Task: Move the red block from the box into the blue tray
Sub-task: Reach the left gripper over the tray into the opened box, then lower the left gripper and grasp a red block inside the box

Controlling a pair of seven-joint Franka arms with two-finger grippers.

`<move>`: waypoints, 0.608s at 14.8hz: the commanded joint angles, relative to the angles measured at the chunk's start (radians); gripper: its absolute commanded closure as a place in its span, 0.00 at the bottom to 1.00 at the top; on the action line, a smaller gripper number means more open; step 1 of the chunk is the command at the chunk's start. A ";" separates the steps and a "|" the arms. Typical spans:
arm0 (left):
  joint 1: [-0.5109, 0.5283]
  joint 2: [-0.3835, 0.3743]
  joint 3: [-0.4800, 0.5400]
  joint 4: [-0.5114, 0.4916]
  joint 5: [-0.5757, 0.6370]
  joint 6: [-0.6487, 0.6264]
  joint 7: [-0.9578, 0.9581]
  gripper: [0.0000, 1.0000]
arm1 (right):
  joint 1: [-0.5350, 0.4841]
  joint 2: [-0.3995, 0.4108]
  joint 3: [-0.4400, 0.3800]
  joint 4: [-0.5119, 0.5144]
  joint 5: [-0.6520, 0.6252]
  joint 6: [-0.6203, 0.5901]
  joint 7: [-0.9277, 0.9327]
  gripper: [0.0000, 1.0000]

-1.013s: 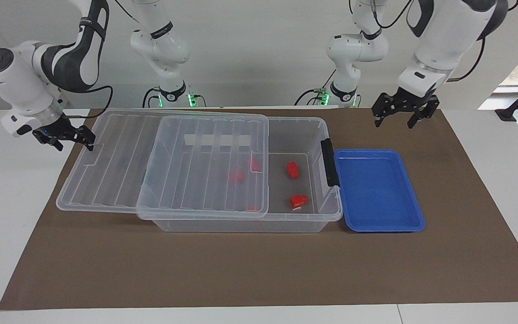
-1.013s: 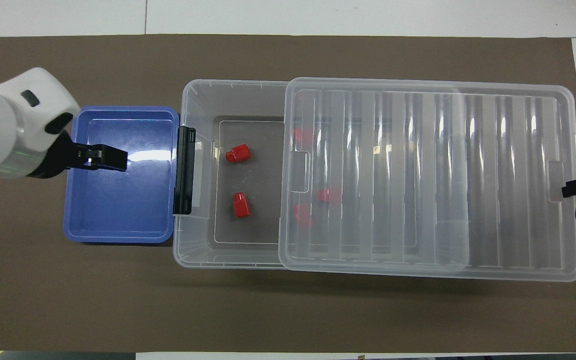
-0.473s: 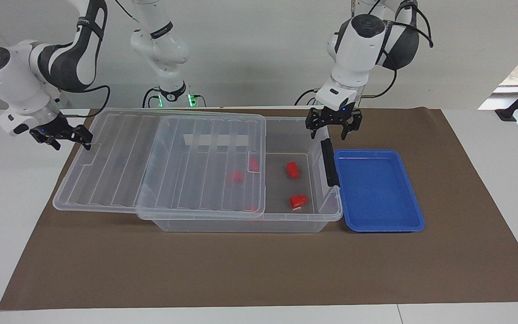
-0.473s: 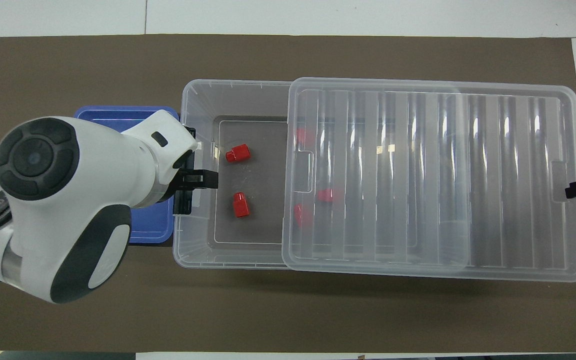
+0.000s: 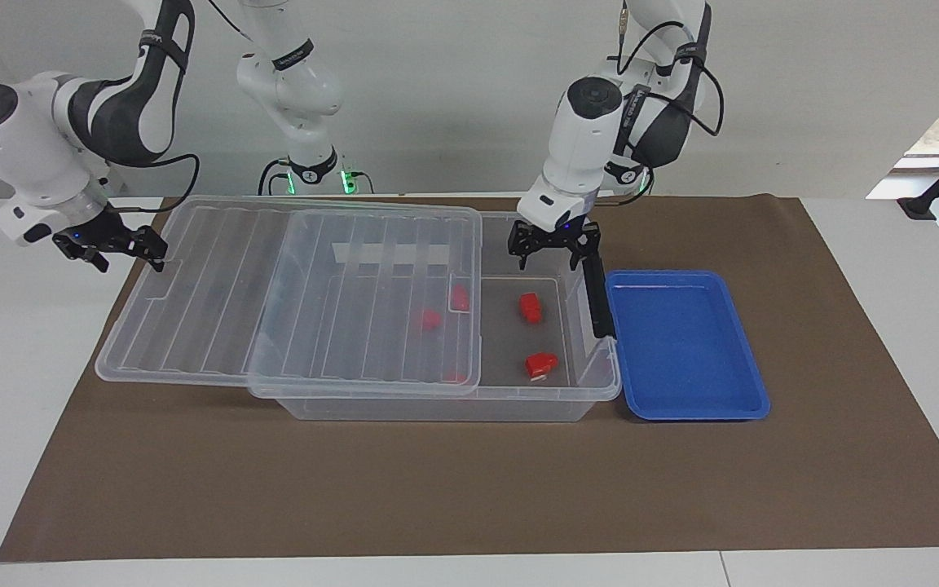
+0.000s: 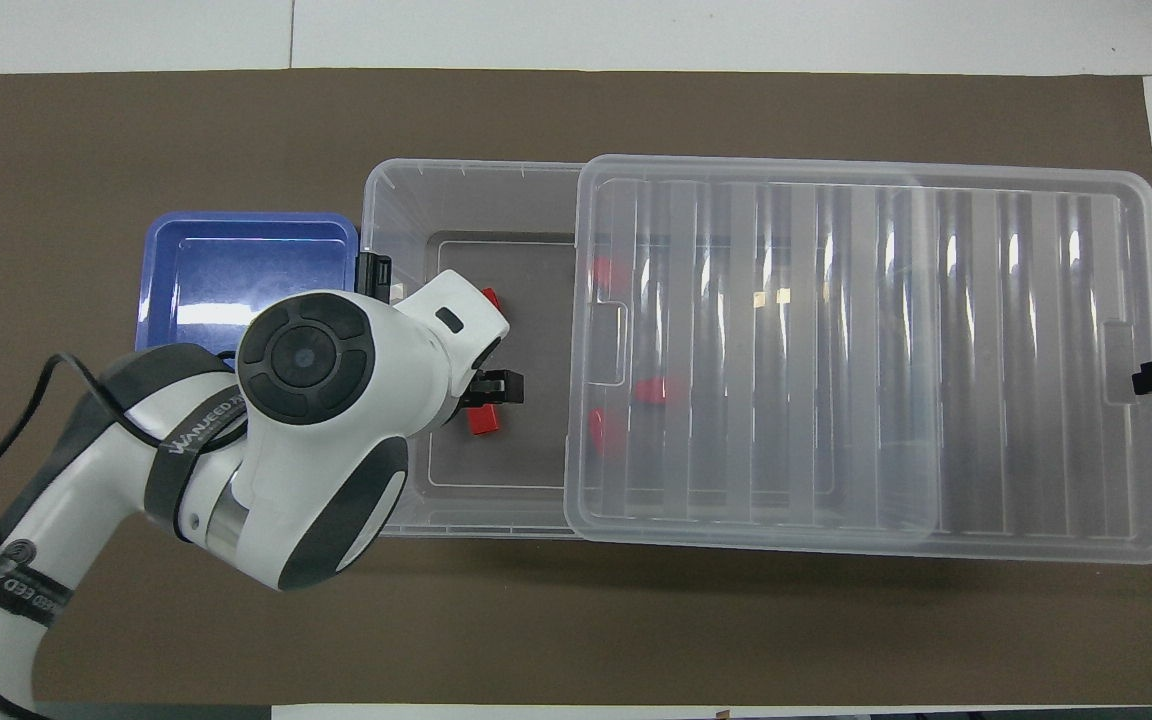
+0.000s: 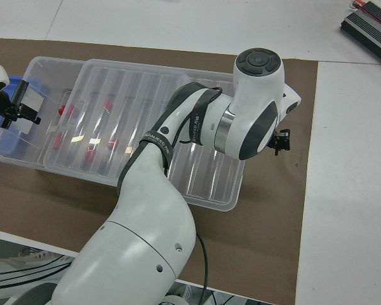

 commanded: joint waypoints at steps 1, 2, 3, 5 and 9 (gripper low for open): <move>-0.030 0.037 0.015 -0.040 0.008 0.102 -0.032 0.00 | 0.030 0.015 0.010 0.098 -0.012 -0.099 0.016 0.00; -0.030 0.040 0.015 -0.063 0.007 0.143 -0.033 0.00 | 0.044 0.014 0.014 0.130 -0.010 -0.138 0.046 0.00; -0.030 0.042 0.015 -0.086 0.008 0.165 -0.033 0.00 | 0.065 0.014 0.014 0.172 -0.007 -0.176 0.067 0.00; -0.031 0.051 0.013 -0.116 0.008 0.185 -0.032 0.00 | 0.117 0.014 0.014 0.274 0.004 -0.272 0.119 0.00; -0.045 0.069 0.013 -0.184 0.008 0.280 -0.032 0.00 | 0.205 0.014 0.016 0.406 0.014 -0.441 0.233 0.00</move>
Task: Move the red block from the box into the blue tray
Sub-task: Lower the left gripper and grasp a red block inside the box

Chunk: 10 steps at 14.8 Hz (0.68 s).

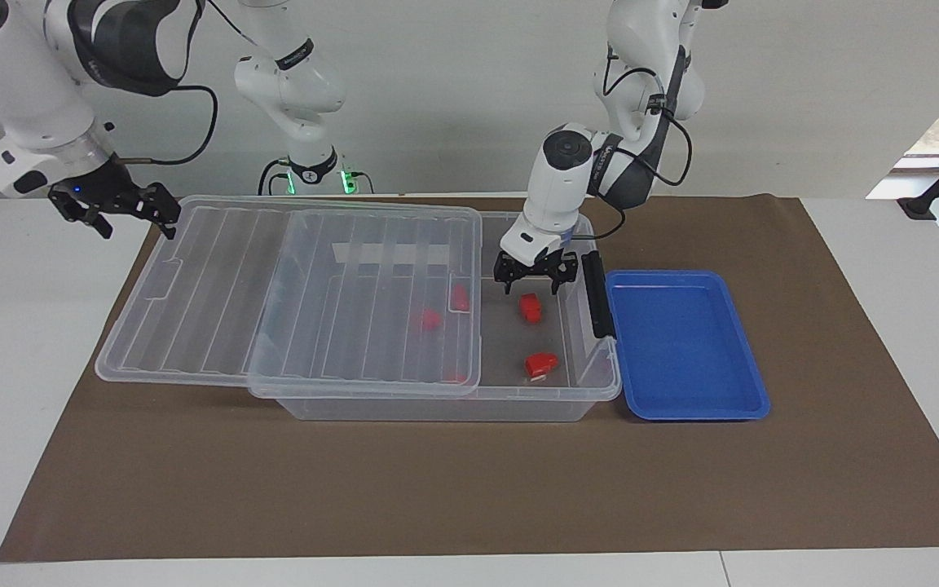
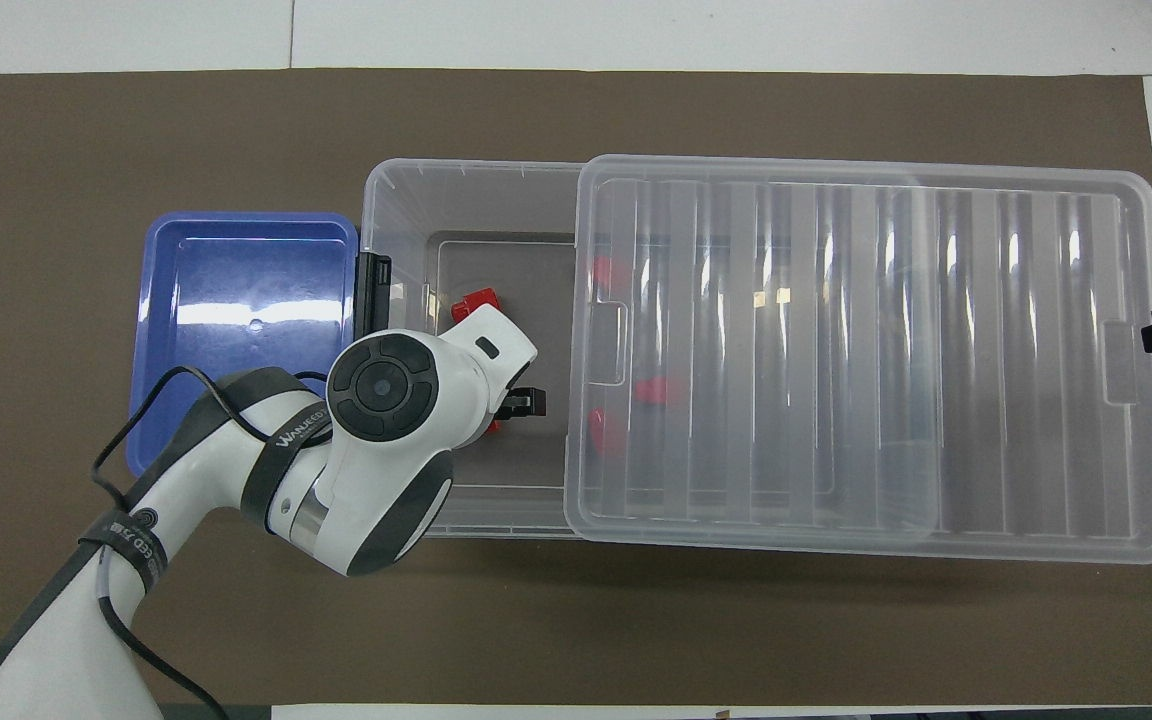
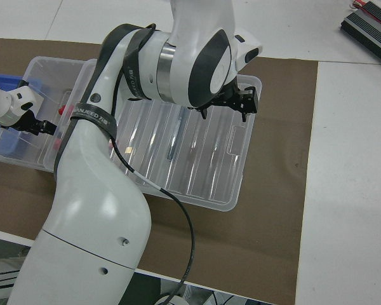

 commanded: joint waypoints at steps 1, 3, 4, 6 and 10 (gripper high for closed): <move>-0.026 0.004 0.013 -0.058 0.008 0.065 -0.014 0.00 | 0.029 0.018 0.002 0.087 0.028 -0.103 0.039 0.00; -0.032 0.033 0.014 -0.064 0.007 0.071 -0.017 0.00 | 0.038 0.016 0.003 0.090 0.073 -0.123 0.064 0.00; -0.027 0.033 0.014 -0.064 0.007 0.072 -0.024 0.00 | 0.049 0.016 0.014 0.092 0.076 -0.125 0.085 0.00; -0.021 0.036 0.014 -0.064 0.007 0.075 -0.077 0.02 | 0.067 0.010 0.023 0.095 0.073 -0.123 0.125 0.00; -0.021 0.036 0.014 -0.104 0.007 0.149 -0.129 0.02 | 0.119 -0.005 0.031 0.093 0.055 -0.140 0.144 0.00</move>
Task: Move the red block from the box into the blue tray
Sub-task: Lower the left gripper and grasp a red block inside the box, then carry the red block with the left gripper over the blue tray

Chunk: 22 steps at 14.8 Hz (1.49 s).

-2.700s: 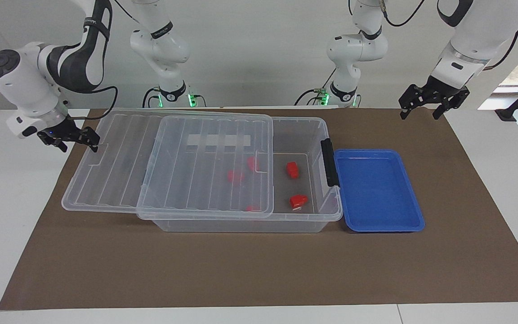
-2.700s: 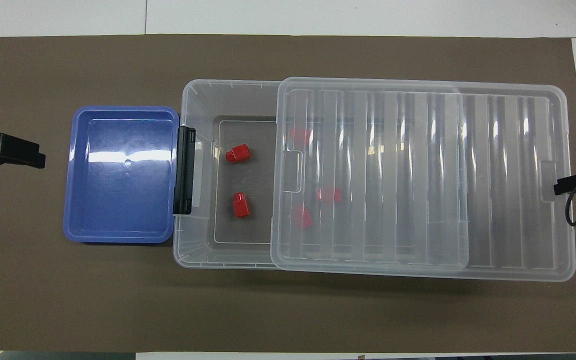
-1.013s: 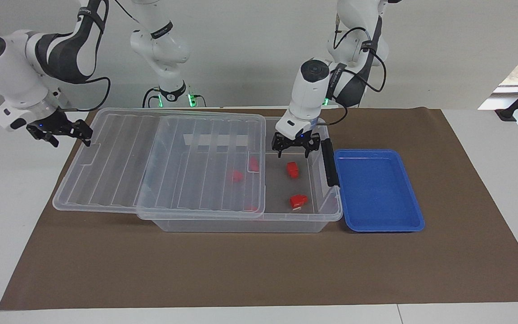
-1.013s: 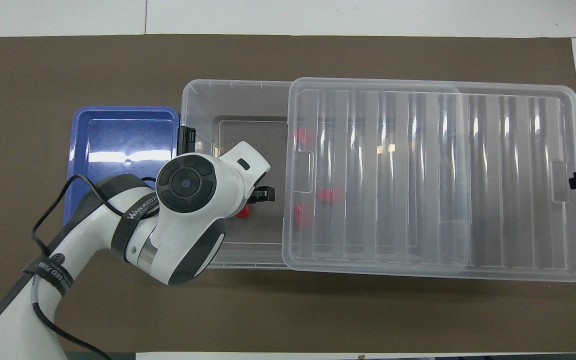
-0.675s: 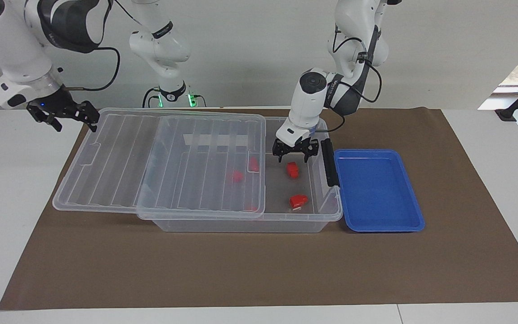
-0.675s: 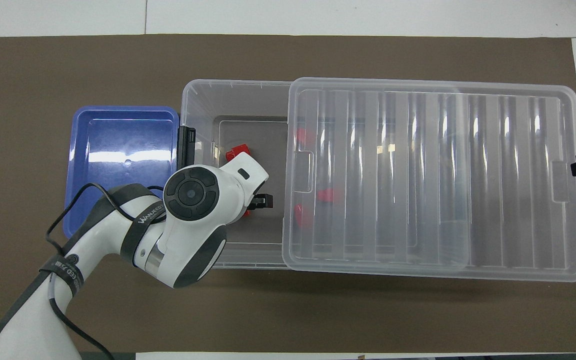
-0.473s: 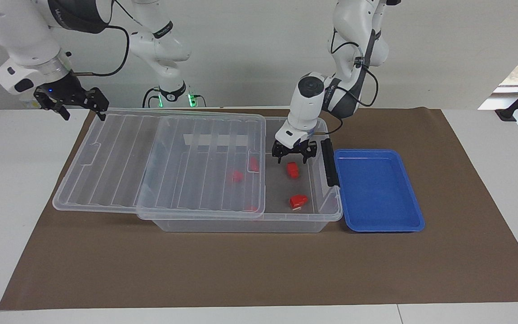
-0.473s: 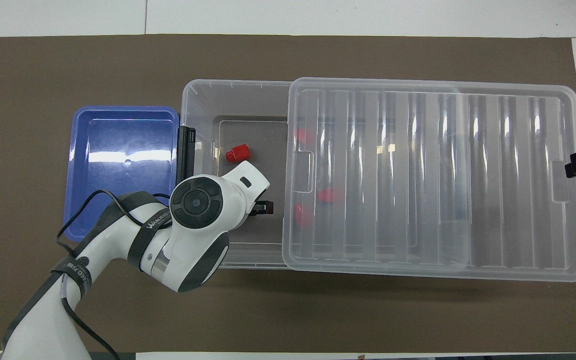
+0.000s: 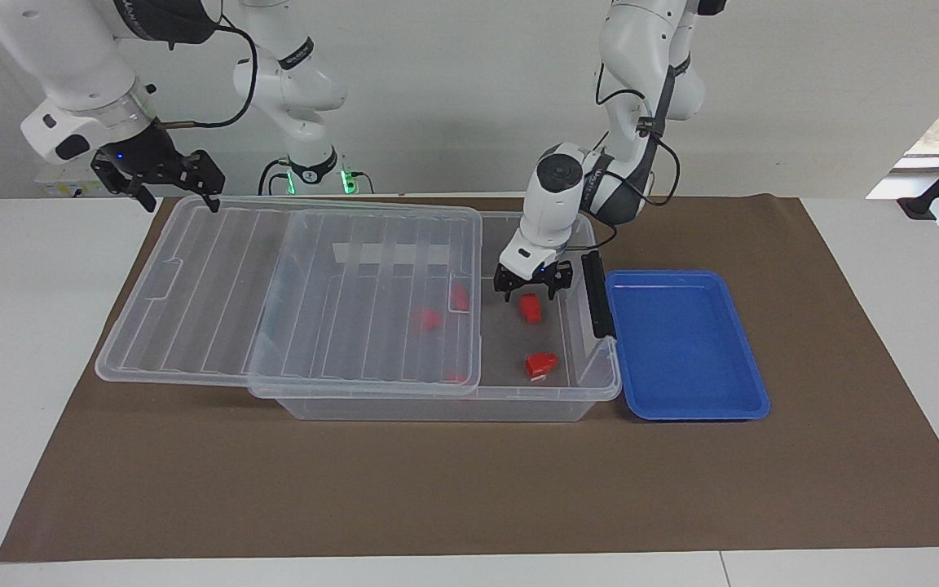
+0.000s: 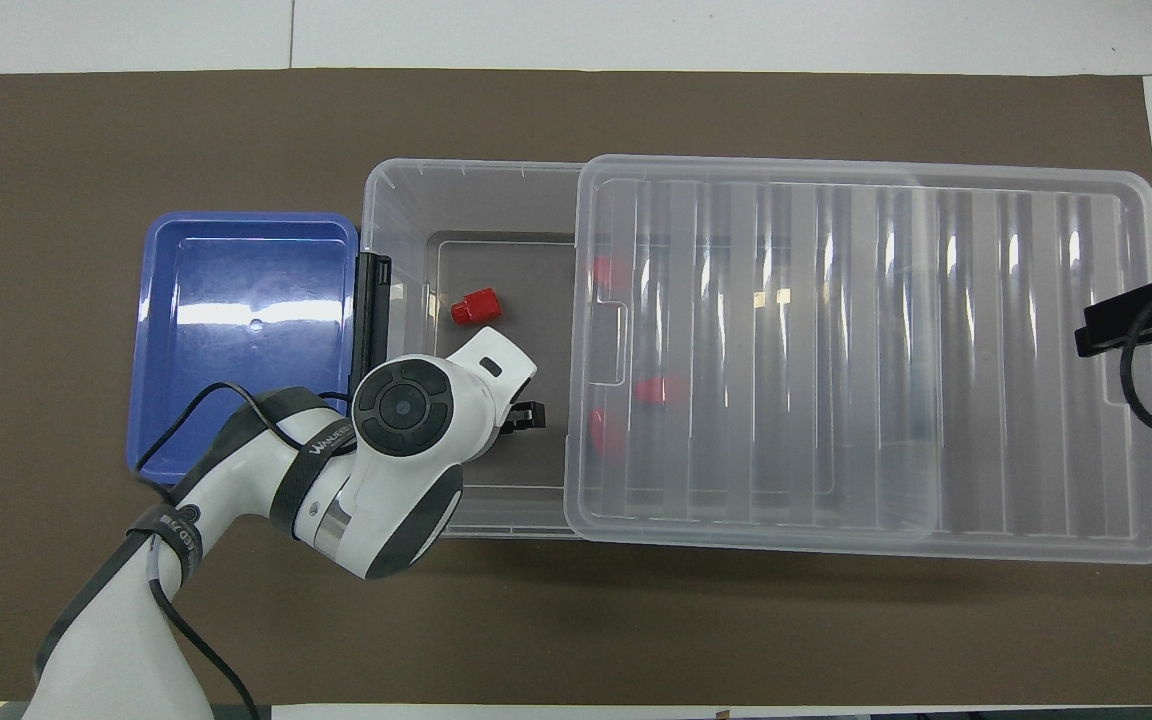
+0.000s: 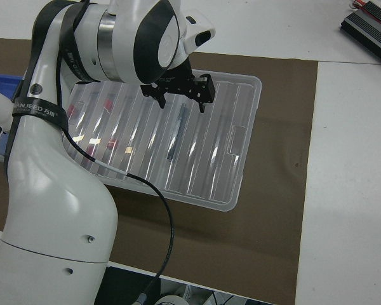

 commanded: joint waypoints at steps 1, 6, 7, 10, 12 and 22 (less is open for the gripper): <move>-0.011 -0.009 0.009 -0.053 0.006 0.080 -0.055 0.06 | 0.020 -0.008 0.005 0.012 -0.010 -0.024 0.028 0.00; -0.015 -0.012 0.009 -0.055 0.006 0.078 -0.112 1.00 | 0.014 -0.026 0.005 -0.001 -0.007 -0.018 0.031 0.00; -0.014 -0.025 0.009 -0.055 0.006 0.077 -0.112 1.00 | 0.016 -0.026 0.005 -0.001 -0.007 -0.014 0.031 0.00; -0.009 -0.125 0.014 -0.050 0.006 -0.007 -0.109 1.00 | 0.016 -0.026 0.005 -0.002 -0.006 -0.011 0.031 0.00; -0.008 -0.202 0.016 -0.032 0.006 -0.111 -0.109 1.00 | 0.016 -0.026 0.005 -0.007 -0.004 -0.009 0.031 0.00; 0.279 -0.380 0.022 0.011 0.006 -0.380 0.272 1.00 | 0.011 -0.026 0.004 -0.007 -0.003 -0.010 0.031 0.00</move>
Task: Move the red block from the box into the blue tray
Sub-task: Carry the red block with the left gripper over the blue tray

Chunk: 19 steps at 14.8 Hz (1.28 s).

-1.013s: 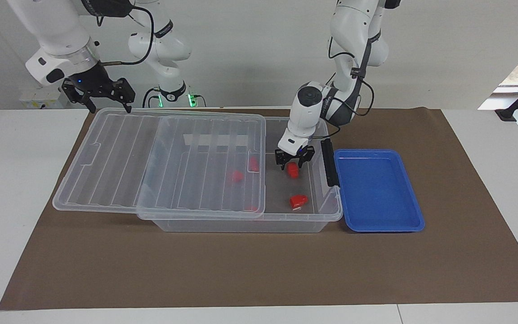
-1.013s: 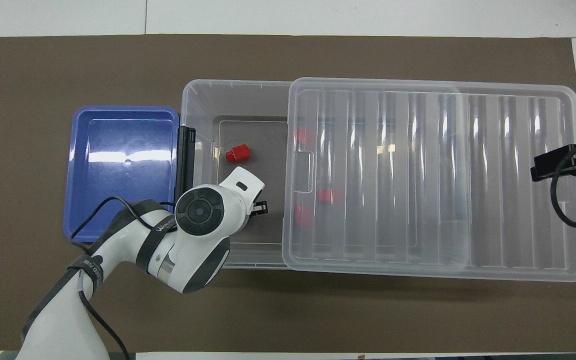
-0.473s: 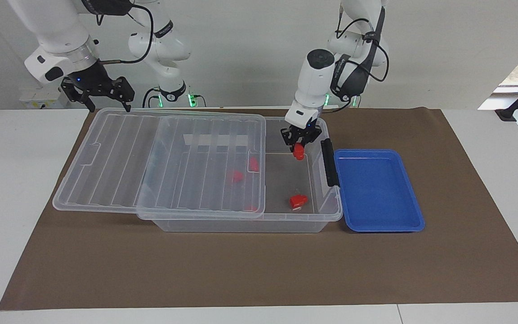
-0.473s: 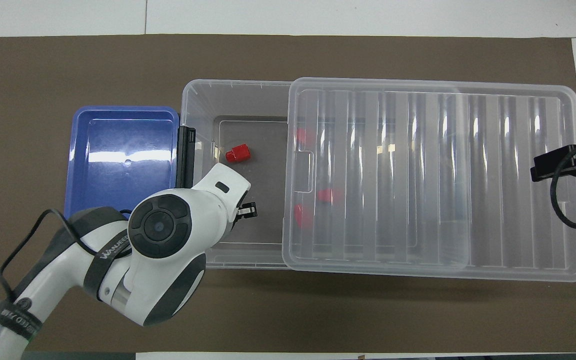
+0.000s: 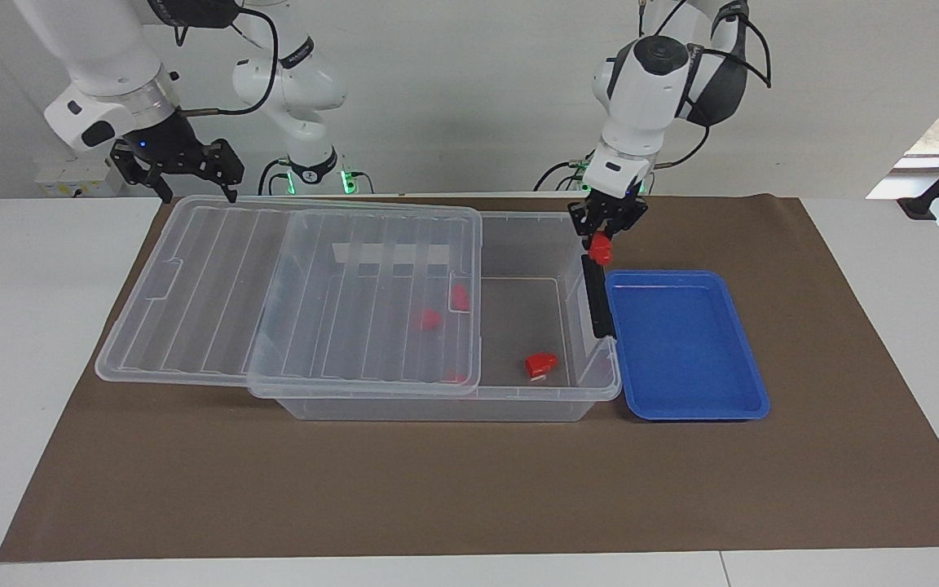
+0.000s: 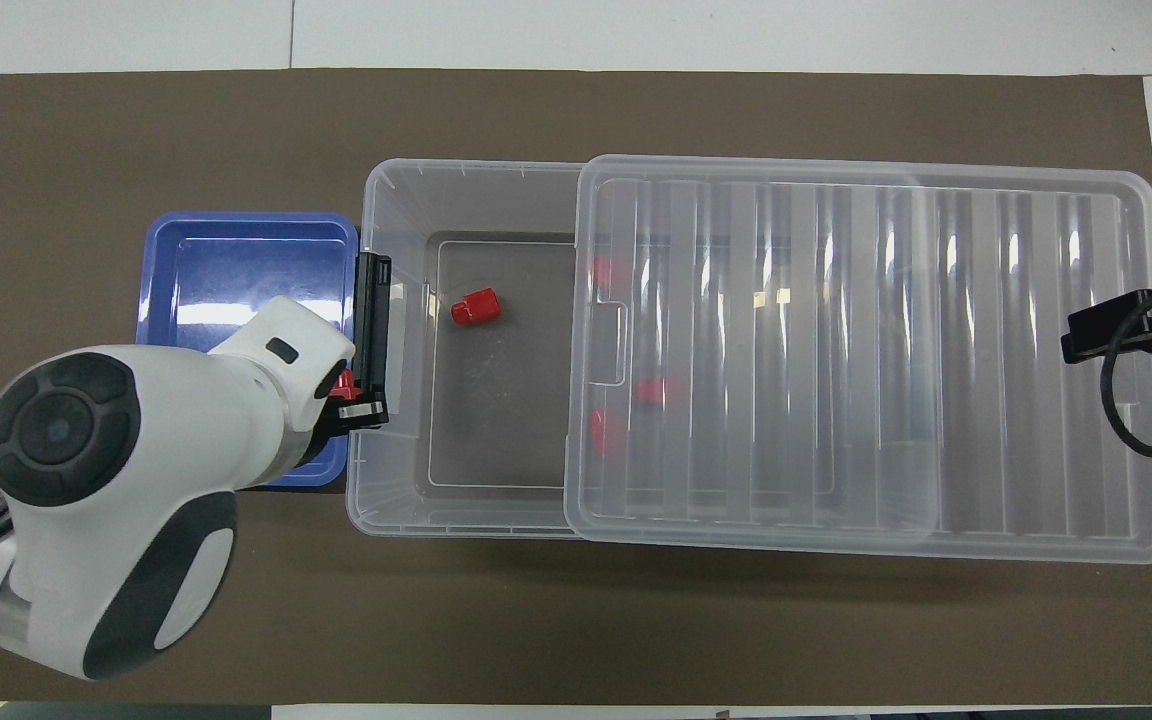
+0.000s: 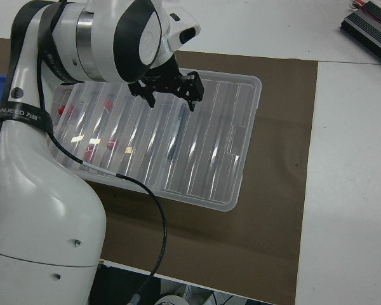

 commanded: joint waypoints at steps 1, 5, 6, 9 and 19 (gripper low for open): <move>0.126 -0.001 -0.006 -0.009 0.005 -0.003 0.194 1.00 | -0.009 -0.013 0.004 -0.016 0.002 -0.002 0.011 0.00; 0.261 0.043 -0.006 -0.048 0.004 0.063 0.403 1.00 | -0.058 -0.016 -0.011 -0.021 0.010 0.024 -0.045 0.00; 0.283 0.088 -0.006 -0.063 0.004 0.128 0.437 1.00 | -0.105 -0.011 -0.019 -0.022 0.008 0.075 -0.124 0.00; 0.284 0.206 -0.006 -0.069 0.004 0.244 0.444 1.00 | -0.262 -0.008 -0.022 -0.094 -0.004 0.199 -0.248 0.37; 0.335 0.340 -0.006 -0.084 0.004 0.405 0.447 0.62 | -0.384 0.082 -0.023 -0.336 -0.035 0.528 -0.404 1.00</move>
